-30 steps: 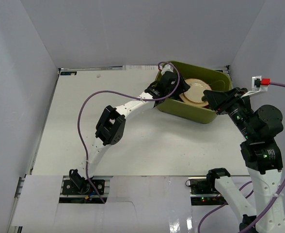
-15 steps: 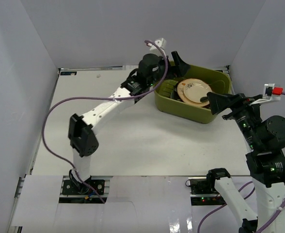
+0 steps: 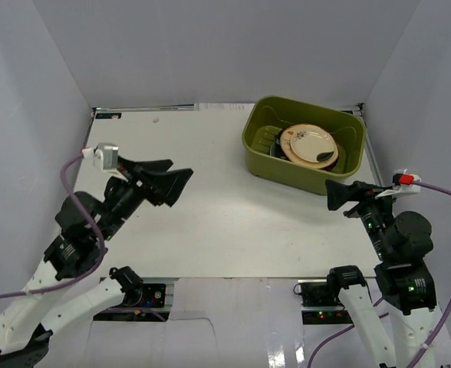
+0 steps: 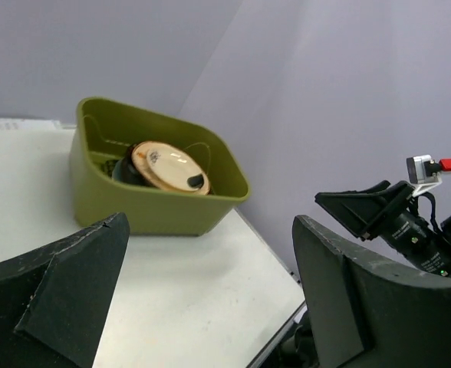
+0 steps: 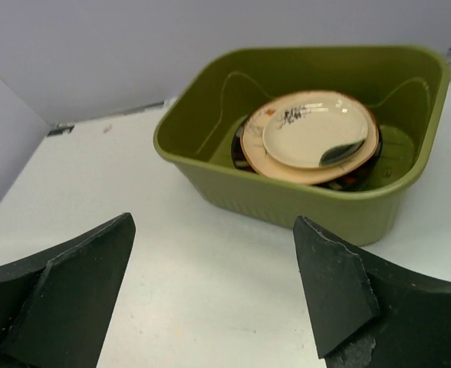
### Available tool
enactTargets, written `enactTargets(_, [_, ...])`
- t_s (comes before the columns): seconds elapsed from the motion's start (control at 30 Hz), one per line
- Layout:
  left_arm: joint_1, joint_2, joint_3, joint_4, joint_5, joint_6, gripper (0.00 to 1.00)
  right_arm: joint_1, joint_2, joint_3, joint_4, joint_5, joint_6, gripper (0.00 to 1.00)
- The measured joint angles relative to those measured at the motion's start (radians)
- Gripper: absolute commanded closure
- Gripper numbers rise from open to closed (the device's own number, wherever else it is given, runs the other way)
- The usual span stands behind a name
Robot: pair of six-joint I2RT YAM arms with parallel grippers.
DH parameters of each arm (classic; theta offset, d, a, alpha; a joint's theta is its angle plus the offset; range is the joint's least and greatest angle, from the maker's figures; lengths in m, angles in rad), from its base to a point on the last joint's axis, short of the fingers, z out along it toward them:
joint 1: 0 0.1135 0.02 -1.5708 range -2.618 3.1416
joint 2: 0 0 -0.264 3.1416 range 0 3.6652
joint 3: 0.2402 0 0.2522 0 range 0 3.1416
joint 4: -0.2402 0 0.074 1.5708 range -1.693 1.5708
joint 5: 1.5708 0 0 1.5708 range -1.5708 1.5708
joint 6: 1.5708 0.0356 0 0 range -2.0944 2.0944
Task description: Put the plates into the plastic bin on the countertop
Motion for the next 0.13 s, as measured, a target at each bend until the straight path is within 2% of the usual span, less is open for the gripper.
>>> enactTargets(0.13, [0.000, -0.193, -0.122, -0.134, -0.043, -0.008, 0.02, 0.000, -0.076, -0.127, 0.016, -0.030, 0.002, 0.10])
